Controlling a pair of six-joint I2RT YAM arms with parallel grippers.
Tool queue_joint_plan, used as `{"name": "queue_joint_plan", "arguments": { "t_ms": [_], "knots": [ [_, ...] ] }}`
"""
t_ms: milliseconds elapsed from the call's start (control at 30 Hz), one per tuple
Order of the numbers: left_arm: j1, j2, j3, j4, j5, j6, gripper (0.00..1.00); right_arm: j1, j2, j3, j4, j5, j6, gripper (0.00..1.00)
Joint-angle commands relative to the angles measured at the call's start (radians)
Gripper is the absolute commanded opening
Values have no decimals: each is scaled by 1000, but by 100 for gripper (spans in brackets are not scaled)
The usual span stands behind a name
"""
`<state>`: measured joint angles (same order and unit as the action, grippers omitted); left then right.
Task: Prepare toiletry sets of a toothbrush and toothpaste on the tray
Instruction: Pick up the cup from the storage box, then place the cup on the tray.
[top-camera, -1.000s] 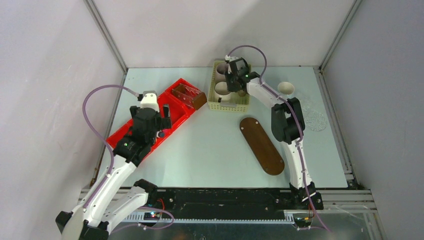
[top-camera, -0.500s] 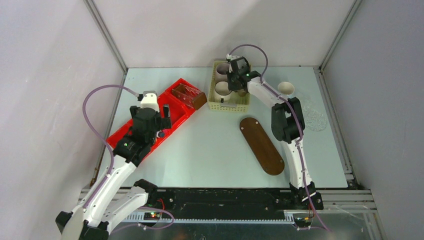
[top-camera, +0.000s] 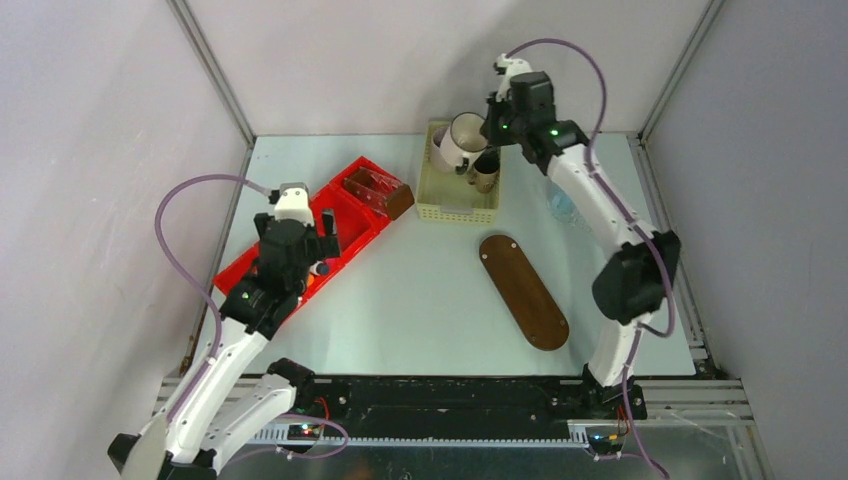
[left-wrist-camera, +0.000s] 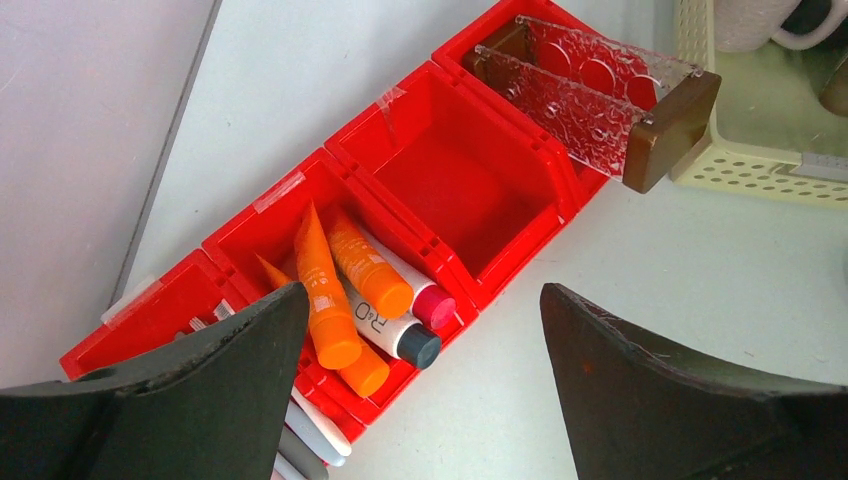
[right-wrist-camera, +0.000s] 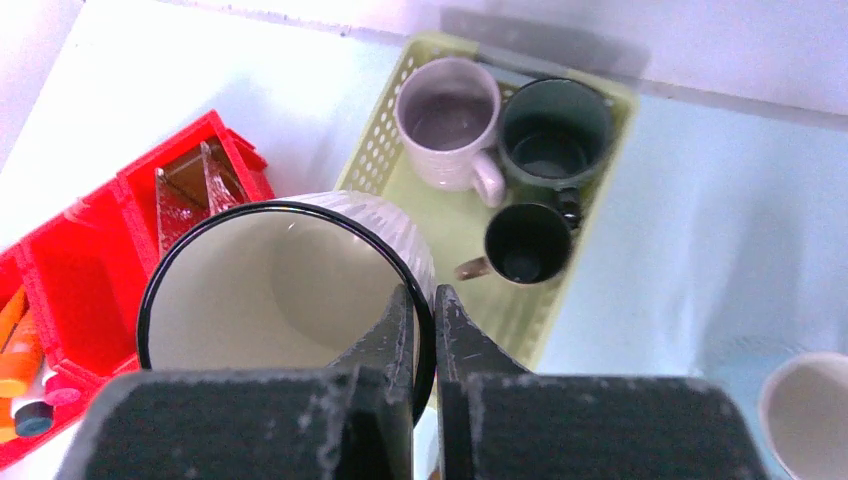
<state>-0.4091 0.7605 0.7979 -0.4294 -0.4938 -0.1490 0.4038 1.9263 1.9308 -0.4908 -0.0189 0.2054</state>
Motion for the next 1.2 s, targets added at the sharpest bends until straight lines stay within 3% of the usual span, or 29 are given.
{"name": "queue_joint_plan", "arguments": {
  "t_ms": [0, 367, 600, 900, 1167],
  "knots": [
    [7, -34, 7, 6, -5, 3, 93, -56, -180, -91, 77, 17, 5, 0],
    [6, -98, 25, -11, 1, -4, 93, -350, -512, -330, -75, 54, -69, 0],
    [7, -130, 36, -23, -7, -6, 94, -671, -634, -453, -79, -48, -149, 0],
    [-13, -171, 33, -33, -69, 4, 94, -919, -577, -489, -77, -144, -228, 0],
    [-17, -191, 22, -34, -95, 10, 94, -982, -413, -508, -65, -180, -279, 0]
  ]
}}
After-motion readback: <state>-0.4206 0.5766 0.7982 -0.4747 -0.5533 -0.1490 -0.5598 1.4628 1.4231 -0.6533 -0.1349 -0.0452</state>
